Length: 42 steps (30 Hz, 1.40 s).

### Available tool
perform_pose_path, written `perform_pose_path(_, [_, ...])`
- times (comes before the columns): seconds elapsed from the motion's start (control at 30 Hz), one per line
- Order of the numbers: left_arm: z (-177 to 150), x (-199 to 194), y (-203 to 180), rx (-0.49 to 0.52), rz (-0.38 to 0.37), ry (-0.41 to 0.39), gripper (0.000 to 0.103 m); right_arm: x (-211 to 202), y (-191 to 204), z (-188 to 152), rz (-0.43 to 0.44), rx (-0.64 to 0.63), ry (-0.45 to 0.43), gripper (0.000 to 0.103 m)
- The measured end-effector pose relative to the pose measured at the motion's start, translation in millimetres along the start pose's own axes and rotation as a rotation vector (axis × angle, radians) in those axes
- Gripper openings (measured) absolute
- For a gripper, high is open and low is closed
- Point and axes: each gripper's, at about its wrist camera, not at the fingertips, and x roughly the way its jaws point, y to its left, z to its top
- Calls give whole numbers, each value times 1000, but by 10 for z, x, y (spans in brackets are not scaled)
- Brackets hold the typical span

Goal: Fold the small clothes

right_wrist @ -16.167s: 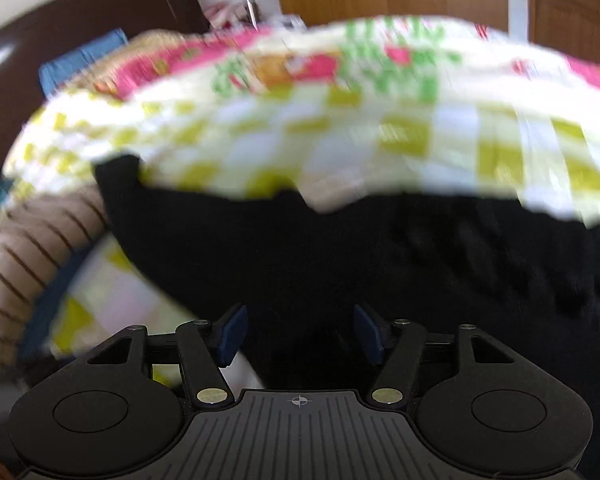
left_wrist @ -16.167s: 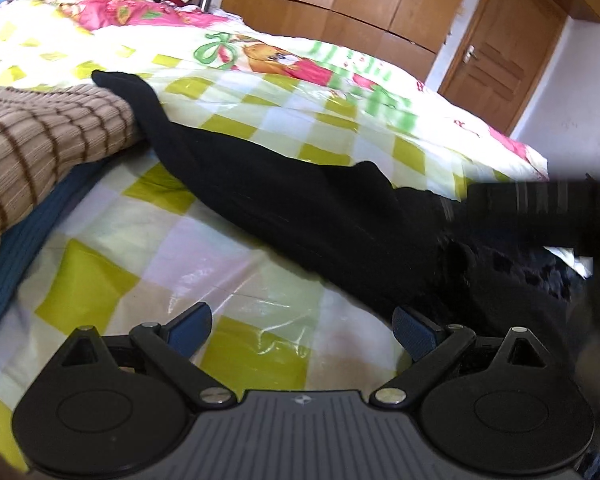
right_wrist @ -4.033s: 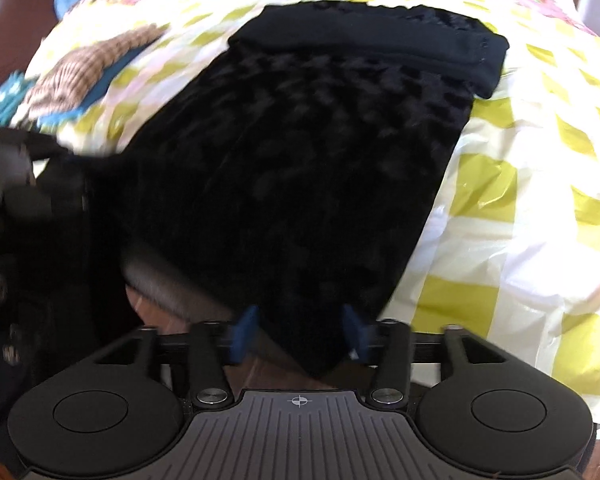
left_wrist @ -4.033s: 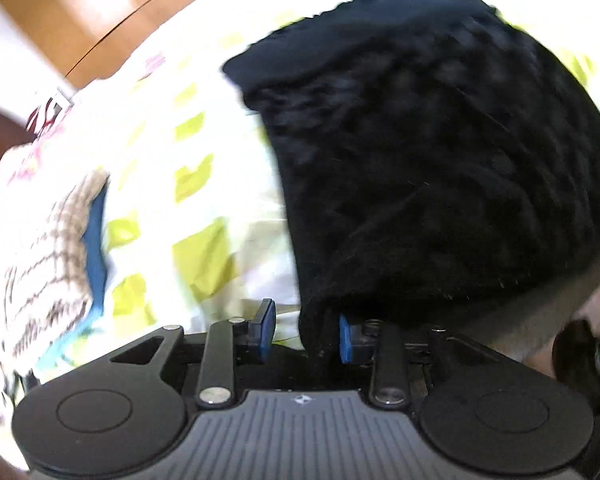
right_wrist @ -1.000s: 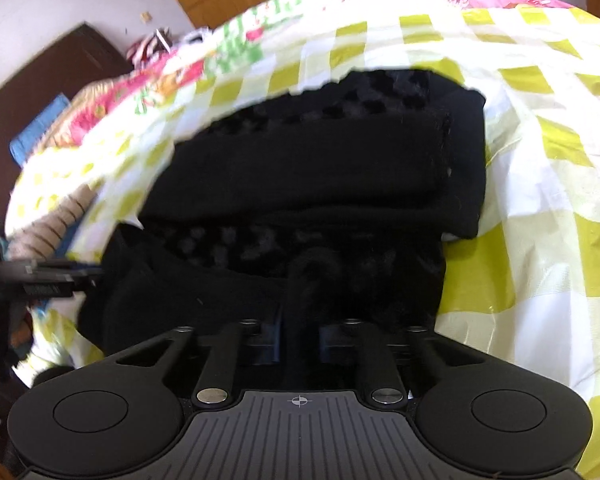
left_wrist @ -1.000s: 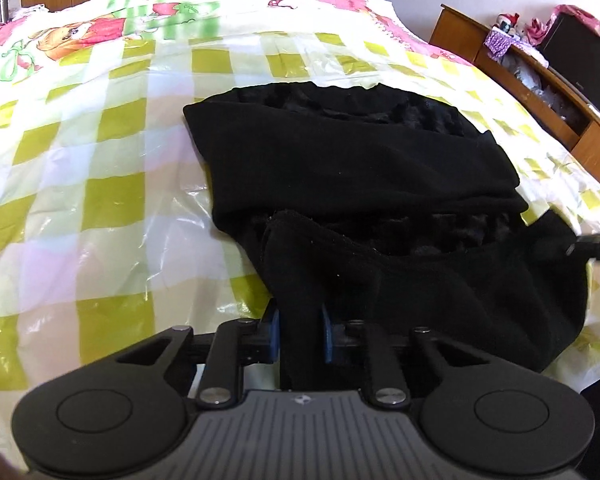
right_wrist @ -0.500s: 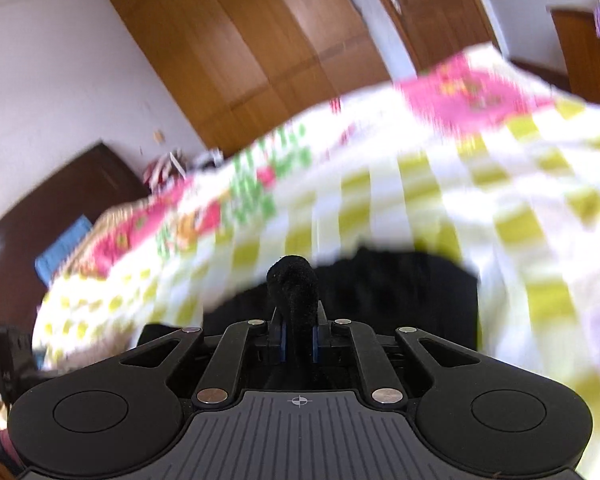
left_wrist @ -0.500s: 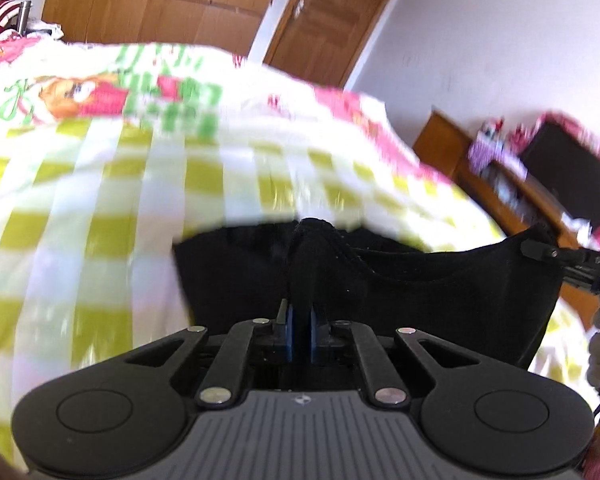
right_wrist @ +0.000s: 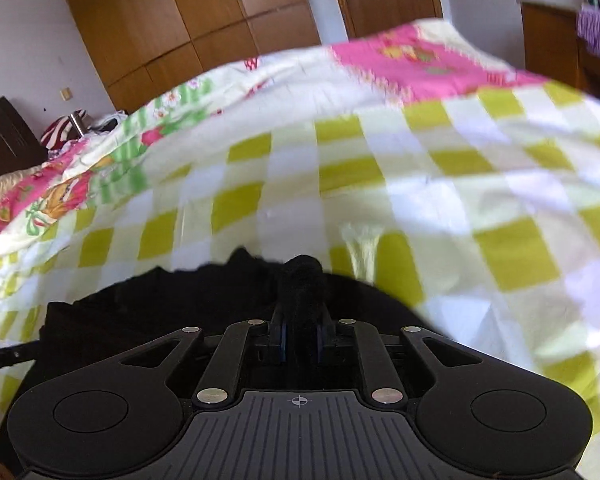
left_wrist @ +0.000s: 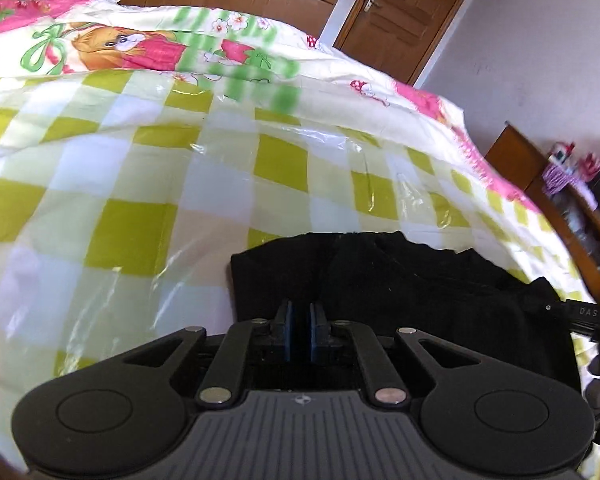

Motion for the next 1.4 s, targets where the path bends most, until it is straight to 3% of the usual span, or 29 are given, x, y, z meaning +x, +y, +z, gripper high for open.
perform_pose_path(0.03, [-17,-68,7,-2,-7,4,29,-56,-63,-5,26,35,-7,18])
perform_pose_path(0.1, [-43,-174,42,-21,-23,12,45,-207,-194,1,84,92,-13,22])
perform_pose_path(0.17, [-76,-276,60,-45,-46,17,56,-374,-294,-15,118,124,-30,34])
perform_pose_path(0.27, [-103,-262,1,-32,-53,33,61,-543,-305,-74,137,89,-36,58])
perform_pose_path(0.4, [-148,-119,-154,14,-28,68,63,-425,-192,-157,125,33,19,59])
perform_pose_path(0.5, [-183,-39,-243,53,23,65,62,-283,-77,-206,63,-16,35,55])
perform_pose_path(0.53, [-186,-41,-253,57,29,61,60,-239,-37,-218,24,-34,40,43])
perform_pose_path(0.57, [-176,-61,-263,59,24,49,50,-221,-7,-208,10,-43,43,26])
perform_pose_path(0.63, [-125,-120,-287,68,14,24,35,-247,3,-135,59,-15,37,9])
perform_pose_path(0.67, [-93,-150,-284,67,4,10,27,-302,27,-91,77,-14,11,9])
perform_pose_path(0.77, [-54,-112,-236,39,0,-4,27,-418,100,31,107,-14,-60,9])
perform_pose_path(0.93, [-117,-5,-164,-6,-20,36,31,-132,108,-17,31,-51,31,13])
perform_pose_path(1.03, [-79,6,-159,-1,-21,37,56,-86,50,-85,45,-42,51,19])
perform_pose_path(1.07, [-68,38,-171,3,-27,45,64,-74,17,-88,64,-22,56,25])
perform_pose_path(1.1, [-64,68,-196,8,-23,47,64,-53,-7,-85,68,-6,62,29])
perform_pose_path(1.17, [-78,108,-285,47,9,39,63,-6,-31,-83,55,3,69,28])
perform_pose_path(1.23, [-108,112,-367,86,28,36,43,-8,-22,-88,38,-1,67,24])
perform_pose_path(1.27, [-124,96,-378,79,15,38,34,-34,-12,-88,37,-2,64,17])
perform_pose_path(1.4, [-195,40,-336,55,43,18,33,-127,-58,-126,18,0,43,11])
